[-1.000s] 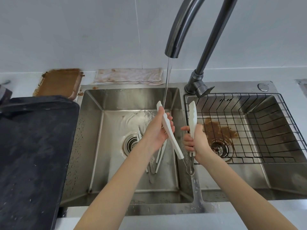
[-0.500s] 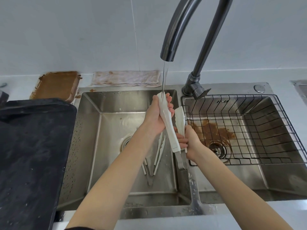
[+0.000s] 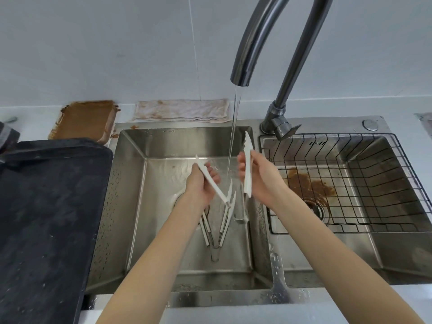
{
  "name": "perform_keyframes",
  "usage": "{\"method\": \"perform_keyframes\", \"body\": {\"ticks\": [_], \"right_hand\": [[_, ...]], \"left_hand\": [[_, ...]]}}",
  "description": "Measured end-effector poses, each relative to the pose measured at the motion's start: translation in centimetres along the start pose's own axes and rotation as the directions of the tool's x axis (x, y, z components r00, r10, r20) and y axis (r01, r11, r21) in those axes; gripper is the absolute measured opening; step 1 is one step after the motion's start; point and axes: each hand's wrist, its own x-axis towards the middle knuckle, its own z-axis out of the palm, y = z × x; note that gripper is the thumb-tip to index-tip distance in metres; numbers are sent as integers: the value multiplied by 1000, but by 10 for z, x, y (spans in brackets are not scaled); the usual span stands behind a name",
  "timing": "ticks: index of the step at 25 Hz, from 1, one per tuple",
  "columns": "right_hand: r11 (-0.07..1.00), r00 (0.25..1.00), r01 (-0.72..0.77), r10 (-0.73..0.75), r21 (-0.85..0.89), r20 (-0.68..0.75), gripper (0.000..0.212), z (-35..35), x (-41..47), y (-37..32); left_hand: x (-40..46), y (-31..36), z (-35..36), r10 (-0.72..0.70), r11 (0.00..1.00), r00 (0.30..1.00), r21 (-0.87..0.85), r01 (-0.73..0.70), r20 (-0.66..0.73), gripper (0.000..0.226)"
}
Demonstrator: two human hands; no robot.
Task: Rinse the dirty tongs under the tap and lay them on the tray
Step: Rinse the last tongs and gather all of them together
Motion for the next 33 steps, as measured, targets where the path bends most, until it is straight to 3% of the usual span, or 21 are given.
{"method": "perform_keyframes", "body": {"ticks": [5, 8, 12, 18, 24, 27, 30, 33], "right_hand": [[992, 1000, 19, -16, -127, 22, 12, 31, 9, -10], [942, 997, 78, -80, -325, 9, 22, 44, 14, -11], [832, 987, 144, -163, -536, 12, 42, 58, 13, -12], [759, 947, 305, -303, -576, 102, 48, 48, 1, -18], [789, 912, 395, -400, -470, 93, 21, 26, -10, -30], [760, 883, 460, -447, -459, 144, 30, 14, -17, -36], [729, 863, 492, -481, -476, 155, 22, 5, -20, -36], [743, 878, 448, -470, -498, 88, 14, 0, -17, -32]], "left_hand": [[5, 4, -12, -33, 999, 999, -6, 33, 1, 47], [2, 9, -12, -10, 997, 1000, 72, 8, 22, 52], [0, 10, -10, -40, 992, 994, 122, 27, 104, 40], [-8, 8, 6, -61, 980, 970, 197, 14, 237, 11], [-10, -1, 40, -38, 921, 933, 374, -106, 359, 43], [-6, -5, 50, -31, 908, 946, 404, -108, 323, 62], [-8, -6, 52, -45, 887, 941, 447, -117, 336, 56], [-16, -6, 42, -63, 859, 960, 504, -86, 271, 33]]}}
